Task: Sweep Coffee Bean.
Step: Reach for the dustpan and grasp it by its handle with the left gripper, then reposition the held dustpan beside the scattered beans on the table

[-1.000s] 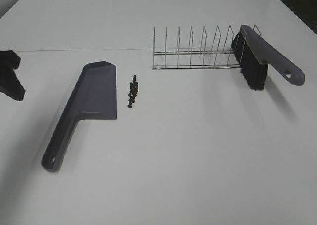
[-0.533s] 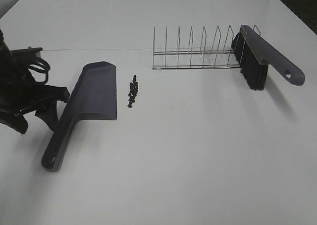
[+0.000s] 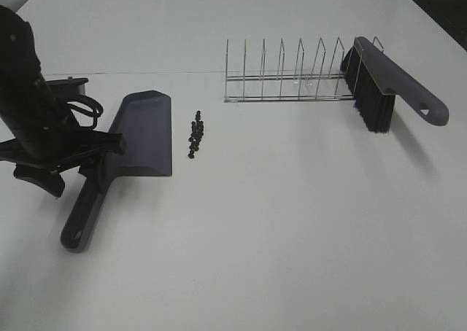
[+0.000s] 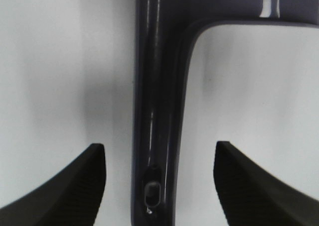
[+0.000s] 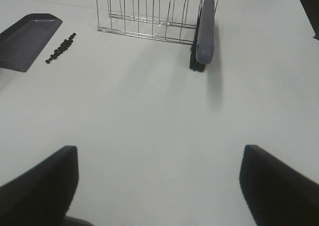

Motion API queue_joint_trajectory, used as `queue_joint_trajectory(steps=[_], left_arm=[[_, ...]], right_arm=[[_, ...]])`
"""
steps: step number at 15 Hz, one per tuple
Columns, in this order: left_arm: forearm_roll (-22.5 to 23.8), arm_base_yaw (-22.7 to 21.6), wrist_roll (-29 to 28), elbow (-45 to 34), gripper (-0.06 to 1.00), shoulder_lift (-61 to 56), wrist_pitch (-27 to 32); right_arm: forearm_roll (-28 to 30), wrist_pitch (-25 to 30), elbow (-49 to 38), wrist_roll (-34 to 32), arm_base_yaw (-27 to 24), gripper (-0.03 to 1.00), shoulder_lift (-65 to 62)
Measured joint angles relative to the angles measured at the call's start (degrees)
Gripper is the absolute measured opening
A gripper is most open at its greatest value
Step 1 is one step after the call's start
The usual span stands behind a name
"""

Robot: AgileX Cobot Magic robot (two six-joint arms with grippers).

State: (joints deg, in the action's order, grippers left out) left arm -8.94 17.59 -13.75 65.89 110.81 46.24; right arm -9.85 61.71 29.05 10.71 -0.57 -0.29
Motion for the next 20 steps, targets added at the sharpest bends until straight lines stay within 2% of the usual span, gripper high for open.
queue_joint_trajectory(steps=[9, 11, 12, 13, 14, 15, 20], left_arm=[[0.52, 0.00, -0.23, 3.21, 0.57, 8.37, 0.11], [1.03, 0.00, -0.23, 3.27, 0.50, 8.42, -1.03], [1.03, 0.00, -0.23, 3.27, 0.50, 8.42, -1.03], [1.20, 0.00, -0.23, 3.27, 0.43, 8.48, -1.43], [1.20, 0.00, -0.23, 3.27, 0.43, 8.48, -1.43], [1.72, 0.00, -0.23, 3.27, 0.31, 8.54, -1.55], [2.23, 0.00, -1.32, 3.27, 0.32, 7.51, -1.60]], right_arm=[[0.00, 0.00, 0.00, 0.00, 0.00, 0.74, 0.00], [0.00, 0.00, 0.00, 0.00, 0.00, 0.74, 0.00], [0.00, 0.00, 0.00, 0.00, 0.00, 0.74, 0.00], [0.00, 0.00, 0.00, 0.00, 0.00, 0.74, 0.00], [0.00, 0.00, 0.00, 0.00, 0.00, 0.74, 0.00], [0.00, 0.00, 0.00, 0.00, 0.00, 0.74, 0.00], [0.00, 0.00, 0.00, 0.00, 0.00, 0.74, 0.00]])
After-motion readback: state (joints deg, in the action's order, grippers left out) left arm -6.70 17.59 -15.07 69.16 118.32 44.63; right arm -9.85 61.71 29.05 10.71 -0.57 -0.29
